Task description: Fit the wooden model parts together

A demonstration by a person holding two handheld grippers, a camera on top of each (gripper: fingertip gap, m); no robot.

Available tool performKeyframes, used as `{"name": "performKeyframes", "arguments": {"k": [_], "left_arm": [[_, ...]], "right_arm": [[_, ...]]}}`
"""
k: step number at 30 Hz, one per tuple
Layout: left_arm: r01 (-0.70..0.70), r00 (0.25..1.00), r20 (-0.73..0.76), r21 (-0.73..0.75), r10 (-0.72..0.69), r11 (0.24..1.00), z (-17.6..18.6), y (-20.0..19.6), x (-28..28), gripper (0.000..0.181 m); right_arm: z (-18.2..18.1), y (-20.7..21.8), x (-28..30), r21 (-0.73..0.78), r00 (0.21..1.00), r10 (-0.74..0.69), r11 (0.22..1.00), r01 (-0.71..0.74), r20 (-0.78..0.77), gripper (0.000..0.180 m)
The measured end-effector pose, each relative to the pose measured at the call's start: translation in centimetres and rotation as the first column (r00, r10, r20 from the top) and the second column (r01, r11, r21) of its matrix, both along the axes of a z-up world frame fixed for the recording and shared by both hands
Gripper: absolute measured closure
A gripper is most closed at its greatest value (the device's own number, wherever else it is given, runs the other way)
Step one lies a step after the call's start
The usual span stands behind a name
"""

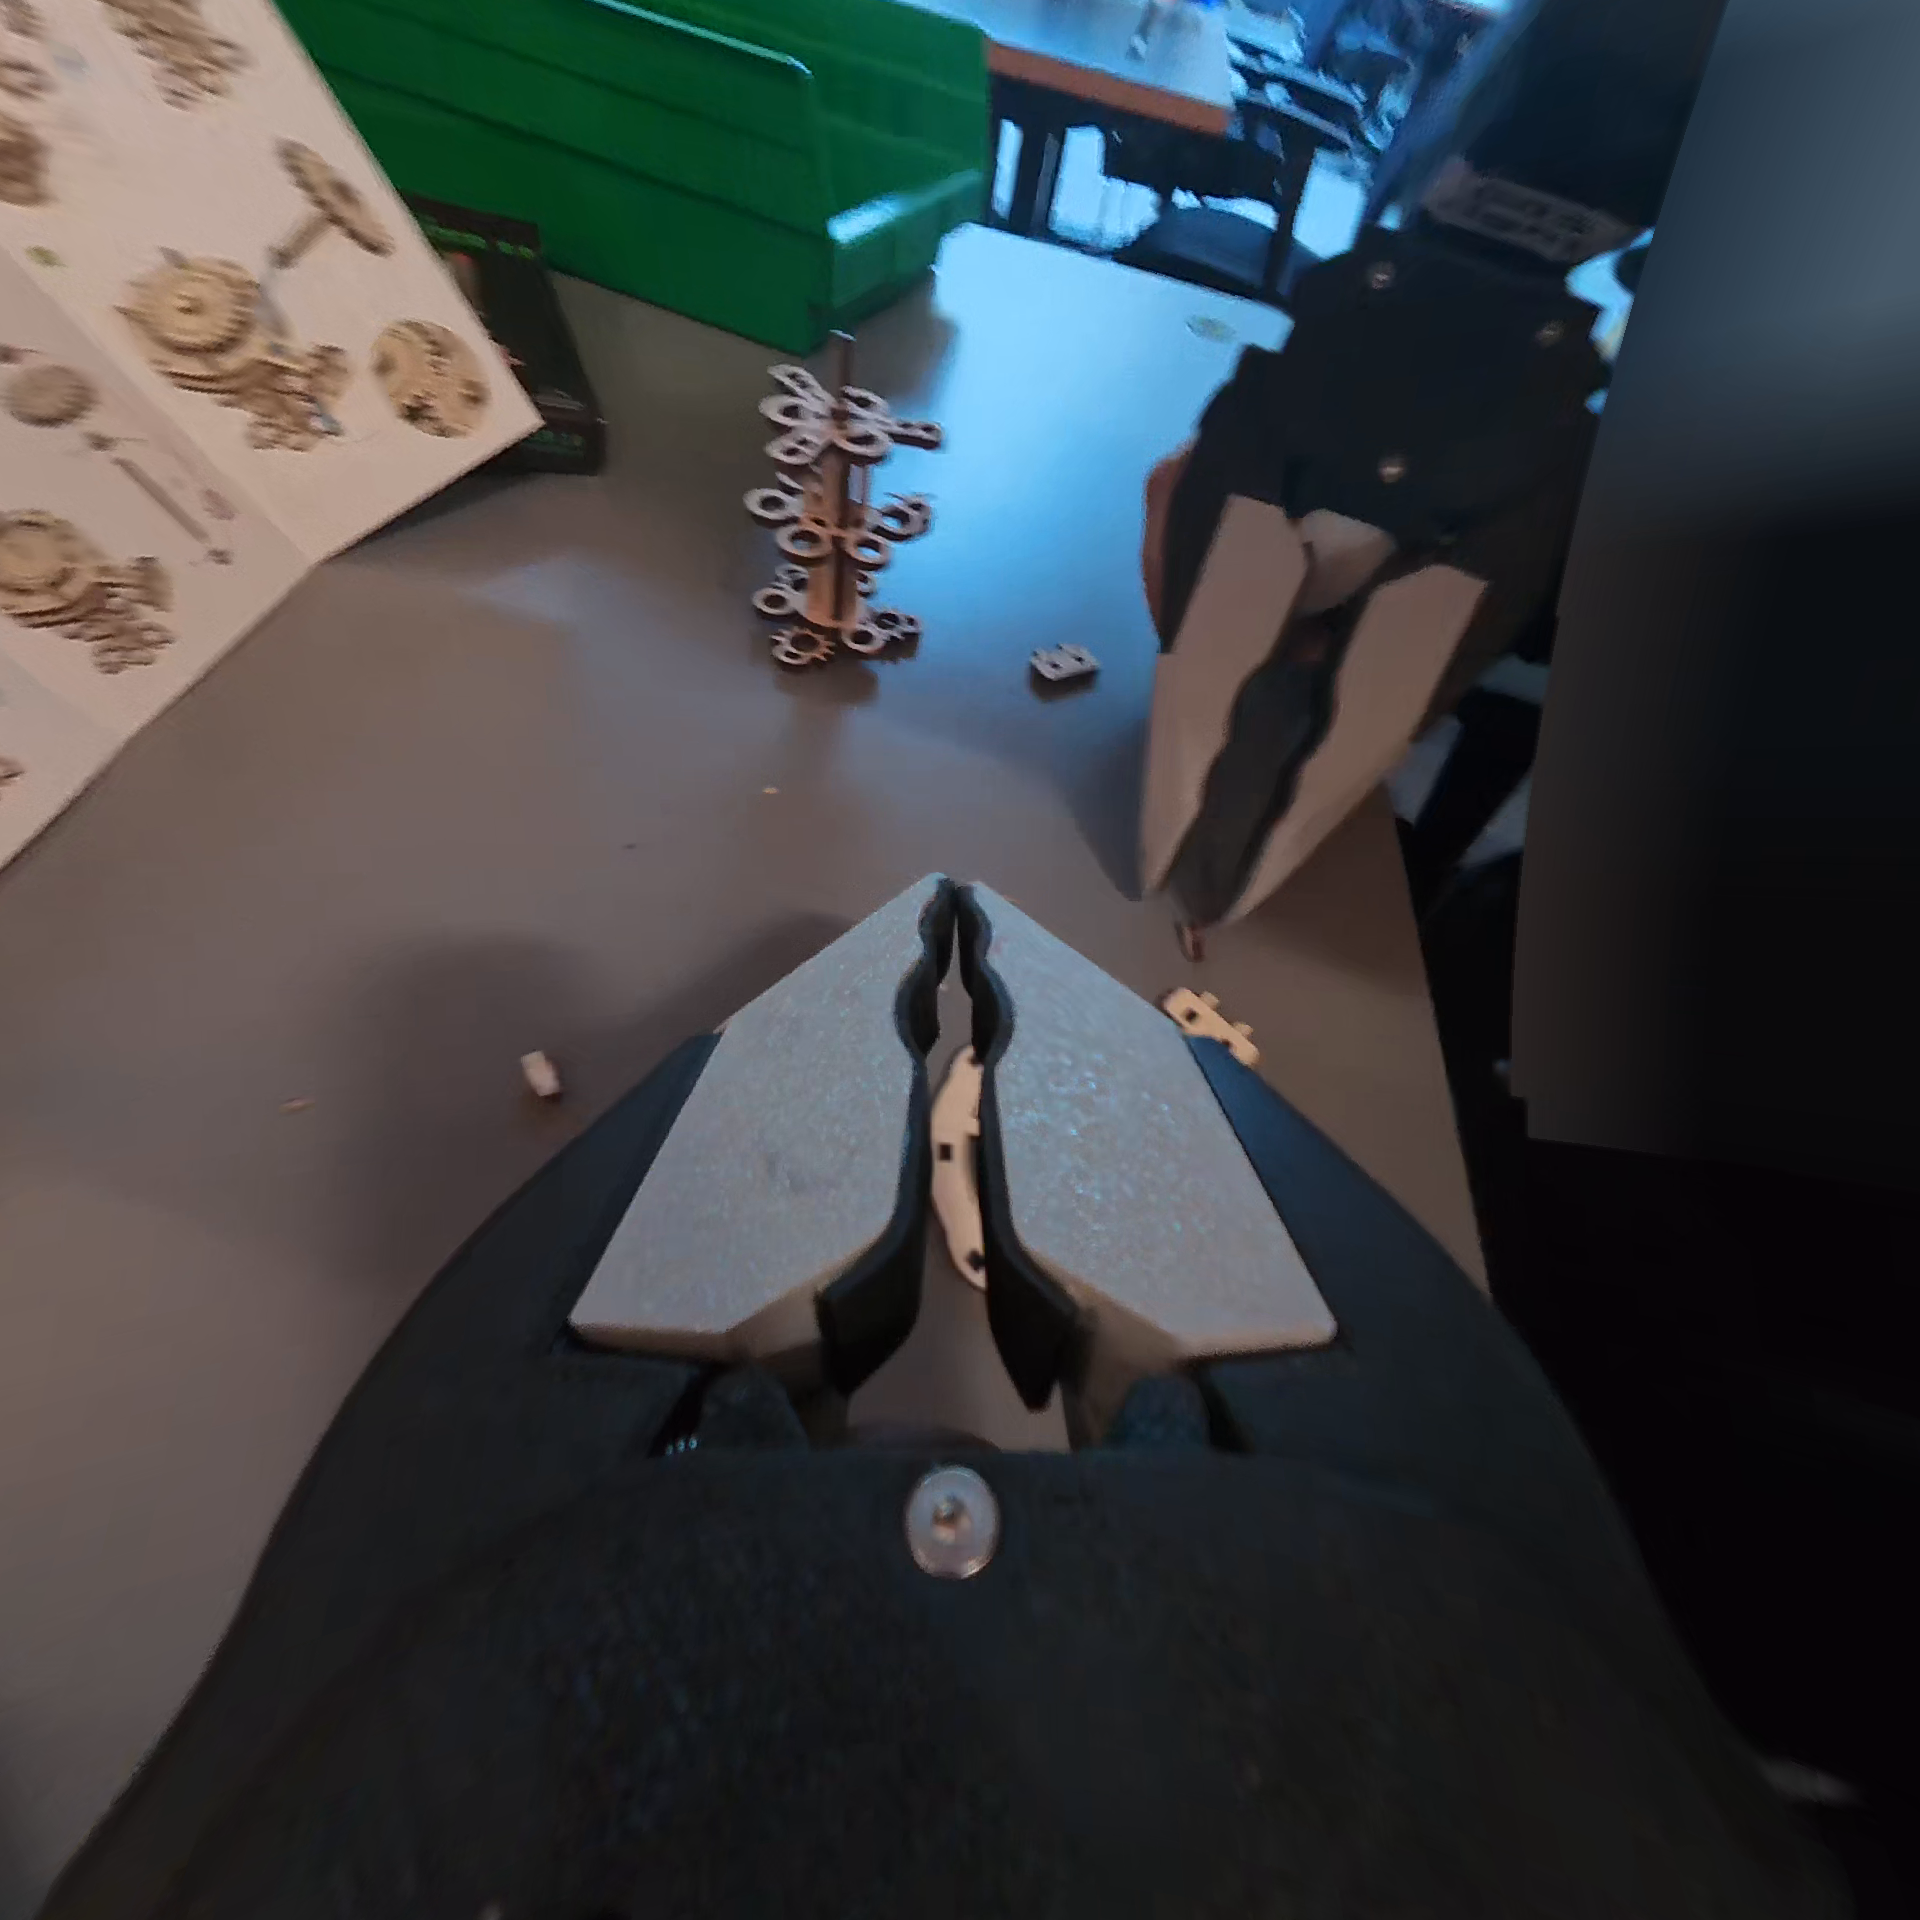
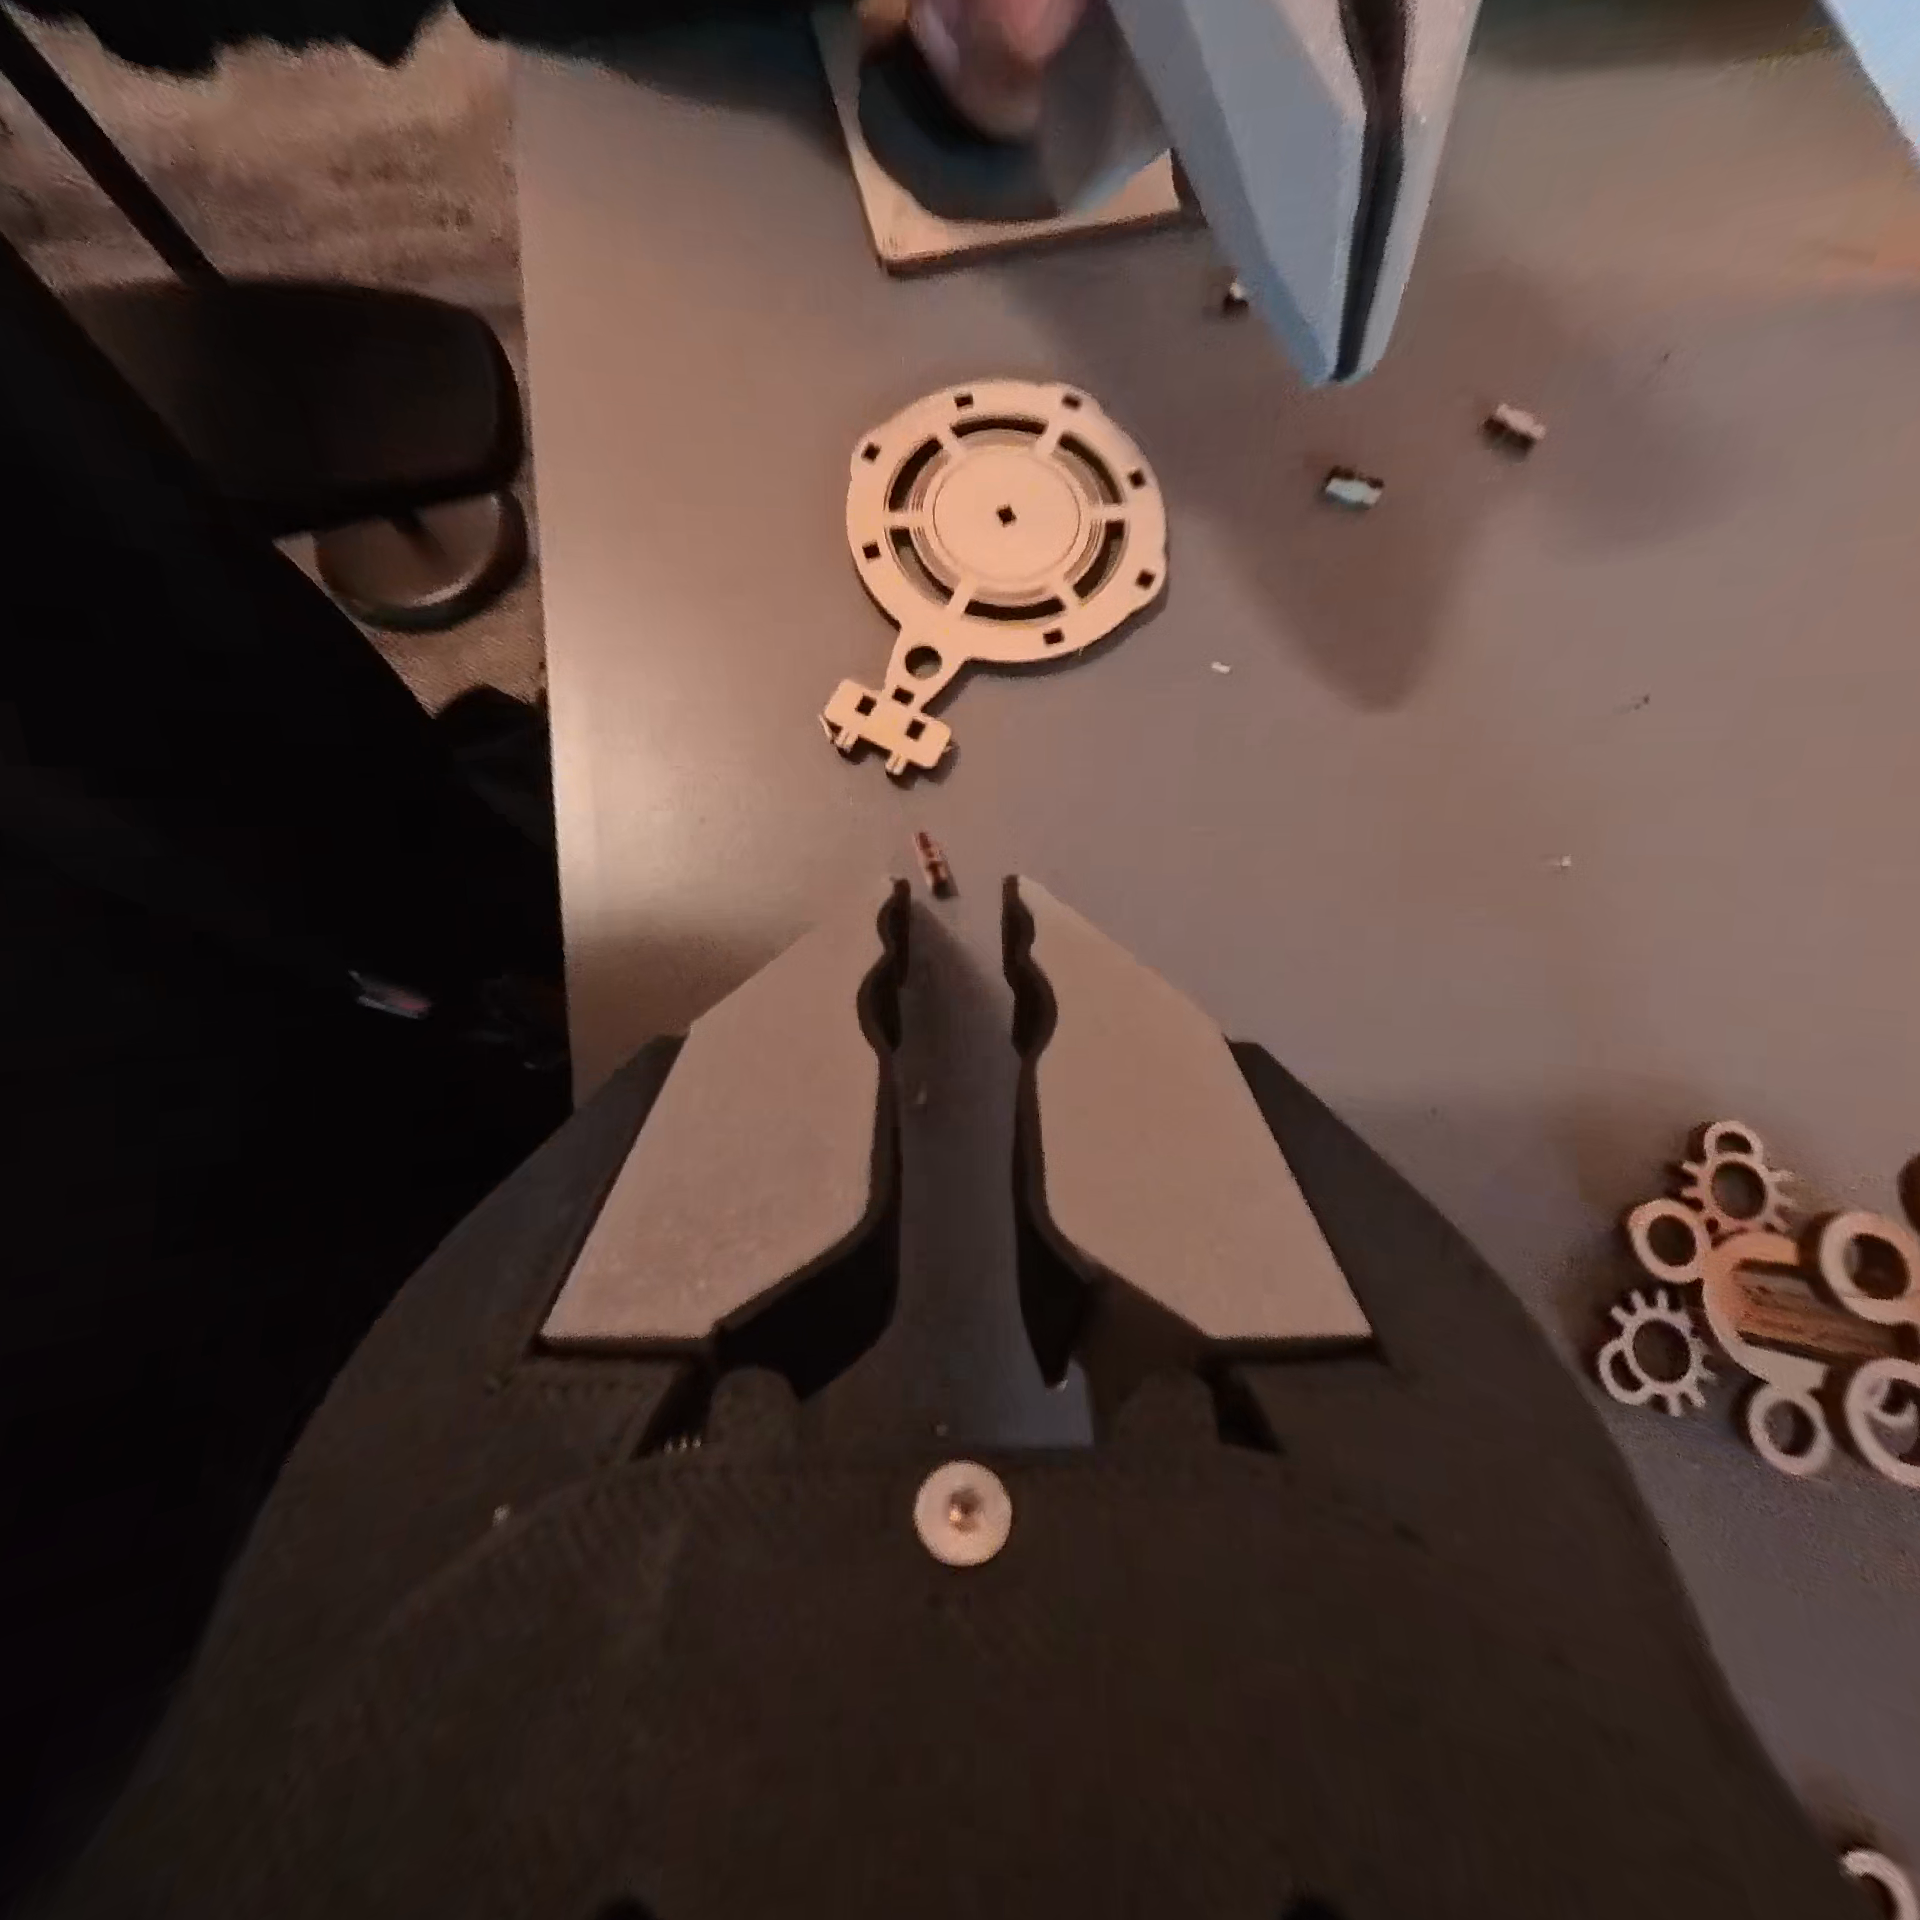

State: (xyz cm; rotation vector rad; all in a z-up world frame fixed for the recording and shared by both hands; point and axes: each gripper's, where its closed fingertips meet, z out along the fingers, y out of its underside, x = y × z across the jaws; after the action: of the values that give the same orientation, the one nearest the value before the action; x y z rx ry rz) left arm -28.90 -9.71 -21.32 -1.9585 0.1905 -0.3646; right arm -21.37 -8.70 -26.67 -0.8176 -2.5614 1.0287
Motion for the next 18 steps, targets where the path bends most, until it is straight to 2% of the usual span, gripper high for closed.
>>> {"name": "performKeyframes", "arguments": {"k": [7, 11, 14, 16, 18], "left_arm": [[0.204, 0.976, -0.069, -0.061, -0.208, 0.977, -1.2, -1.0, 4.1, 0.180], [0.262, 0.951, -0.136, -0.121, -0.278, 0.957, -2.3, -1.1, 5.8, 0.172], [0.280, 0.945, -0.133, -0.138, -0.298, 0.950, -2.6, -1.2, 6.2, 0.172], [0.277, 0.951, -0.107, -0.120, -0.290, 0.953, -2.2, -1.3, 6.0, 0.173], [0.271, 0.956, -0.081, -0.116, -0.281, 0.955, -2.0, -1.4, 5.9, 0.174]], "right_arm": [[-0.1, -0.4, -0.5, -0.031, 0.999, 0.038, 0.999, -0.038, -0.009, 0.178], [1.9, -0.4, -1.5, -0.152, 1.000, 0.002, 0.988, -0.004, -0.010, 0.180], [1.8, -0.6, -0.9, -0.161, 0.998, 0.053, 0.986, -0.047, 0.033, 0.180], [1.6, -0.9, -0.4, -0.152, 0.994, 0.102, 0.984, -0.095, 0.035, 0.169], [1.2, -1.2, -0.2, -0.135, 0.989, 0.143, 0.981, -0.139, 0.020, 0.168]]}}
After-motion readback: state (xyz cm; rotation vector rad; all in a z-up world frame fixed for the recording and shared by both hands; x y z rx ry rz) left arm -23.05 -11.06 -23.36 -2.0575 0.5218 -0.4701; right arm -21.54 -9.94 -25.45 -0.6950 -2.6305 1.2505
